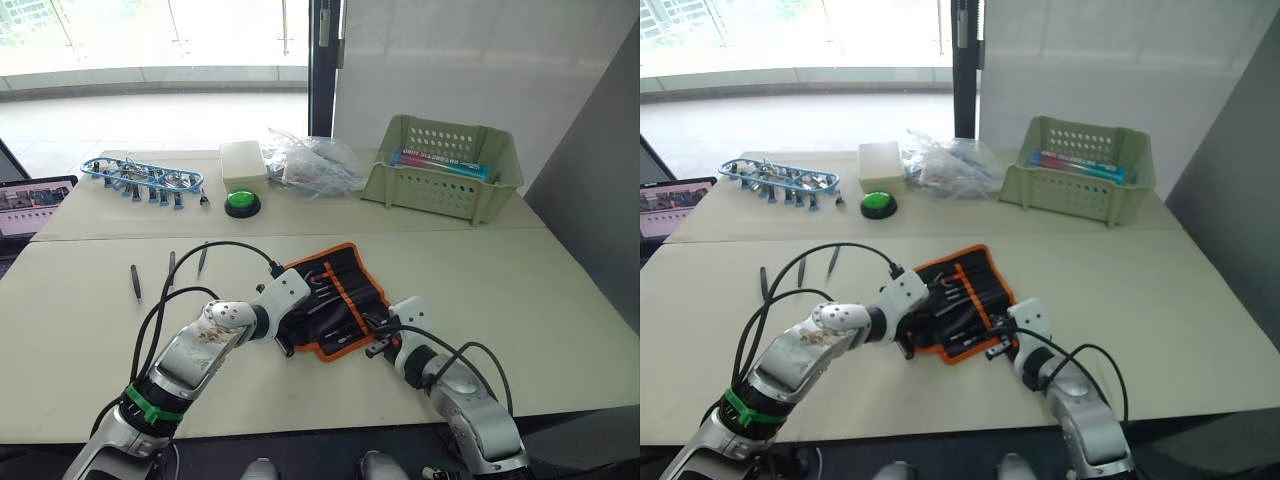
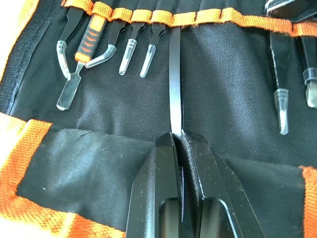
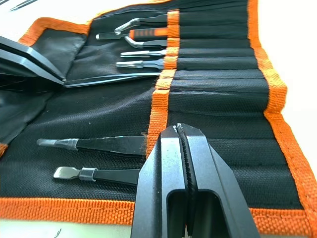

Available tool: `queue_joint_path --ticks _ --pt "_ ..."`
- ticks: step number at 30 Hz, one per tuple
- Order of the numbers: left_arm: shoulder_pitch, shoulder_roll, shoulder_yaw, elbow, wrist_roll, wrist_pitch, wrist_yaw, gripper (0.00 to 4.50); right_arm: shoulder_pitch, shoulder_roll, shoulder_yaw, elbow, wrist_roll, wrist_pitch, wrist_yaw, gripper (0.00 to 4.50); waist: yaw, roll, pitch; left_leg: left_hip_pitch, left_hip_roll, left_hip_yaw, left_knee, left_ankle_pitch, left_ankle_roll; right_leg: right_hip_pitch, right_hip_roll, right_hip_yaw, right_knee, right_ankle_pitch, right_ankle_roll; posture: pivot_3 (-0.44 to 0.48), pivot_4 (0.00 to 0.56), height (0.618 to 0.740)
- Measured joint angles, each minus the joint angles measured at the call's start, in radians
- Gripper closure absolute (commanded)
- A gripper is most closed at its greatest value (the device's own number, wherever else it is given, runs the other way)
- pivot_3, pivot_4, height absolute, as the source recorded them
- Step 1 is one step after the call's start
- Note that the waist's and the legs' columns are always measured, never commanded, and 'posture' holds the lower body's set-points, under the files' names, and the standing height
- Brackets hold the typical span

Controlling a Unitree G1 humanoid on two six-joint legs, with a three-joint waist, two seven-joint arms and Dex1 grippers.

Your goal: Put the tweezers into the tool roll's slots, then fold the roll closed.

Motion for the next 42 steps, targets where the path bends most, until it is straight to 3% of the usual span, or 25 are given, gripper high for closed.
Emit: queue_joint_path --ticks 9,25,42 --pt "0.01 0.089 -0.005 -0.006 0.021 -0.085 -0.102 4.47 0.006 0.004 0.004 -0.008 0.0 0.001 -0.001 4.5 -0.004 0.0 0.0 0.0 0.0 0.0 -0.002 0.0 0.0 -0.001 0.0 0.0 0.0 0.0 0.0 0.0 0.15 0.736" --pt "-0.054 0.065 -0.053 0.113 0.117 -0.219 -0.159 4.47 0.008 0.008 0.007 -0.021 -0.007 0.036 -0.017 4.5 -0.004 0.0 0.0 0.0 0.0 0.0 -0.002 0.0 0.0 -0.001 0.0 0.0 0.0 0.0 0.0 0.0 0.15 0.736" --pt "-0.102 0.035 -0.07 0.228 0.209 -0.329 -0.23 4.47 -0.028 0.043 0.04 -0.158 -0.04 0.34 -0.151 4.5 -0.002 0.0 -0.008 0.002 0.0 0.0 -0.001 0.0 0.001 0.002 0.0 0.0 0.0 -0.001 0.0 0.0 0.15 0.736"
